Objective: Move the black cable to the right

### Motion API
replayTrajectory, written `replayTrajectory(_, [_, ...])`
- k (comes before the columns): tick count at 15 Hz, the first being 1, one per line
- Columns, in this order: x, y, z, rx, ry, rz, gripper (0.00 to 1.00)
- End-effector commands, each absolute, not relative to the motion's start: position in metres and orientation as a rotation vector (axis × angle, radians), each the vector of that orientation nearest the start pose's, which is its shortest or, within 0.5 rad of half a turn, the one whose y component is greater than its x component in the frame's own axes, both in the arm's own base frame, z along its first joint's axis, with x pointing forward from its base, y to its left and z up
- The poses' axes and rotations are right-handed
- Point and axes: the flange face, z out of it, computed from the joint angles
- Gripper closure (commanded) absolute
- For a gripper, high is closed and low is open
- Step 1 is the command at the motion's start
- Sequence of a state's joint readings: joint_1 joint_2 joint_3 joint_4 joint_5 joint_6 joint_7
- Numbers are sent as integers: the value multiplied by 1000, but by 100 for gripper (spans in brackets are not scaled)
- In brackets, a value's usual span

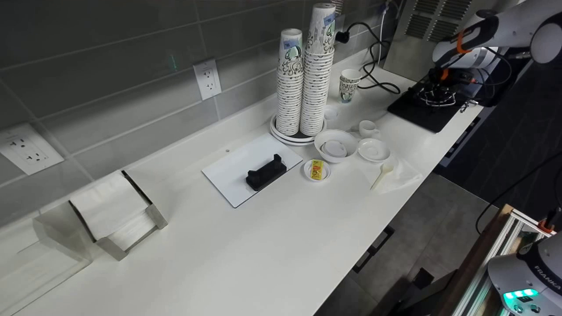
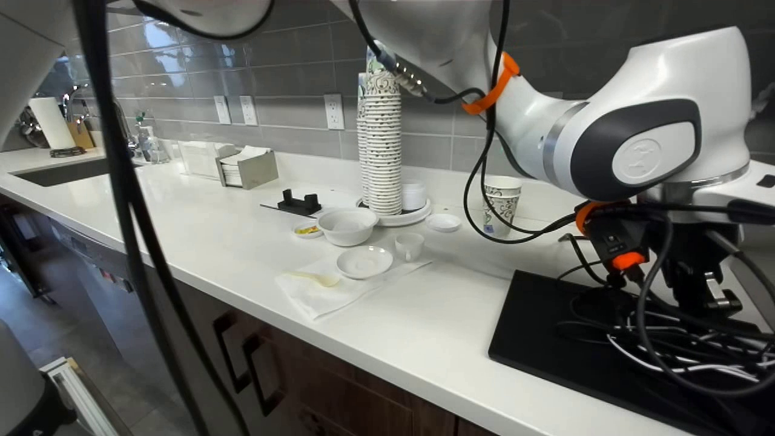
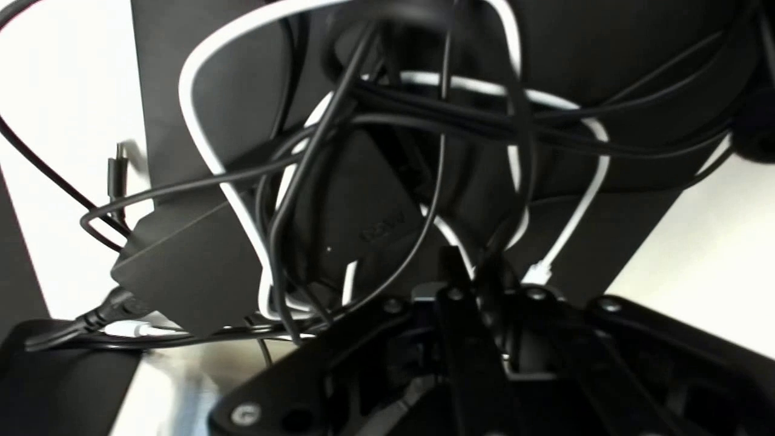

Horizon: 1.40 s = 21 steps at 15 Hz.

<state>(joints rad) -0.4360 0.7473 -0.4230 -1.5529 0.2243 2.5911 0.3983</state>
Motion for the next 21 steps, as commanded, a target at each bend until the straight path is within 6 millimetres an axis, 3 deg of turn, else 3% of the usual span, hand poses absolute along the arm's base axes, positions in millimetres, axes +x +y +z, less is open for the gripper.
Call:
replayTrajectory(1, [528,-519,280,-2555,2188,-546,55])
replayTrajectory(3, [531,-512,297,-2541,2155,-605,42])
replayTrajectory(9, [542,-476,372,-2725,1676,-861,0])
replayTrajectory(14, [536,-426,405,-2831,1265,-801,0])
replayTrajectory(21, [524,-339,406,-2887,710,-694,0])
